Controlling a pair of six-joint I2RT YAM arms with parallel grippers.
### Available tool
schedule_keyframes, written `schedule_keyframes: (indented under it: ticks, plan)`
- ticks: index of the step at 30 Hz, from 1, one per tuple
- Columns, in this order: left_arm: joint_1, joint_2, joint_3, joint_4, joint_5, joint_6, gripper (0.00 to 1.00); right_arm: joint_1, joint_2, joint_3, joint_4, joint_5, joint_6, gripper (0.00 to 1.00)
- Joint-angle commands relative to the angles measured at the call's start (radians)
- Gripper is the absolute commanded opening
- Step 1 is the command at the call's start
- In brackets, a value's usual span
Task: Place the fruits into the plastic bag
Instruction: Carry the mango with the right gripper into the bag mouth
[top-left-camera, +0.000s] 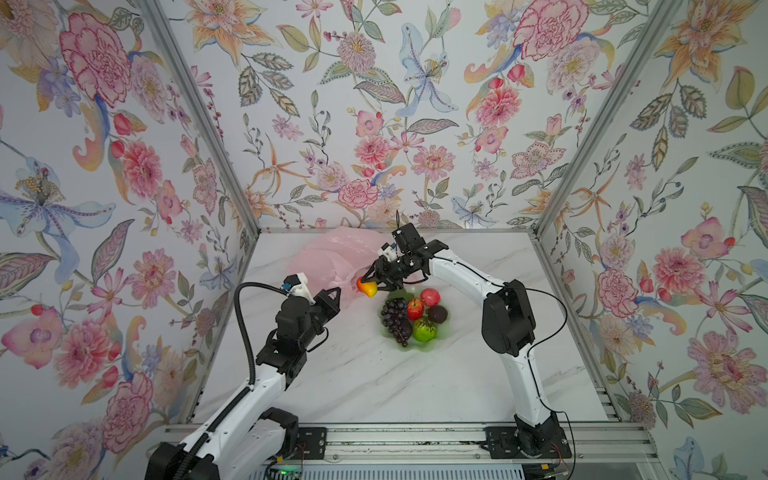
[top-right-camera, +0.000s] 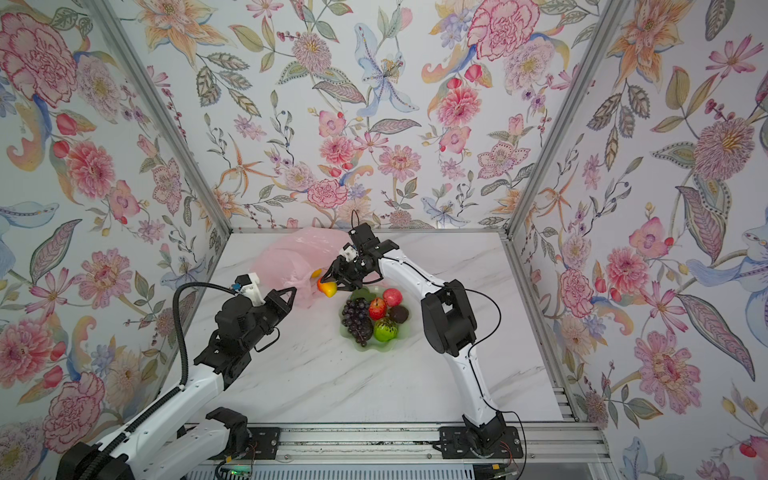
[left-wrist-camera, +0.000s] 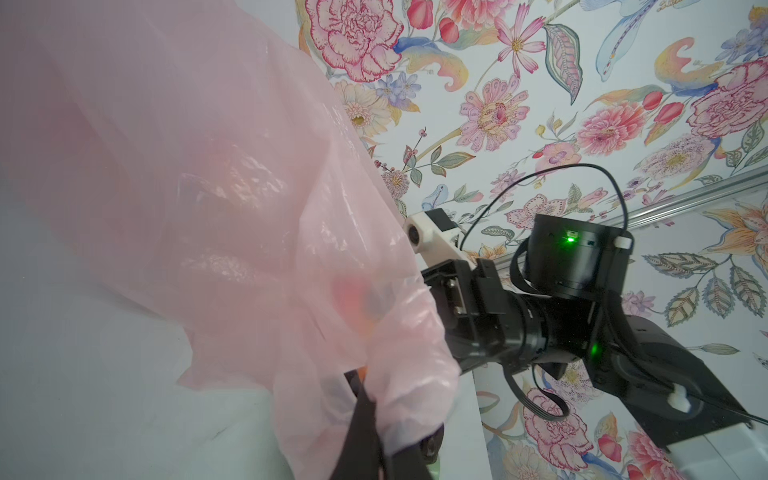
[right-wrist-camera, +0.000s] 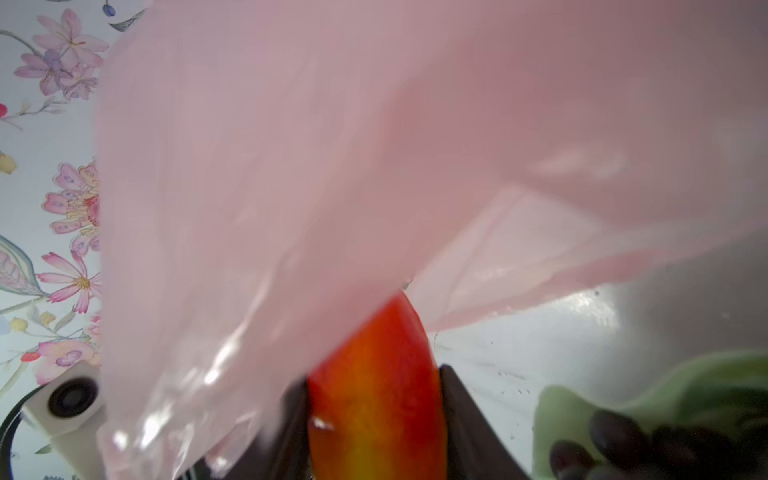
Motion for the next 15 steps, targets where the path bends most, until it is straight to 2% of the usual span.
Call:
schedule_keyframes:
  ticks: [1,6,15]
  plan:
    - [-0.018,0.017,0.020,0.051,0.038,0.001,0.00,0.000,0.046,0.088,0.031,-0.006,0.047,0.45]
    - [-0.032,0.035,0.014,0.079,0.052,-0.009,0.00,-0.001,0.130,0.149,0.062,0.023,0.096,0.46]
    - [-0.048,0.086,0.037,0.104,0.068,-0.015,0.00,-0.016,0.191,0.141,0.250,0.134,0.268,0.48]
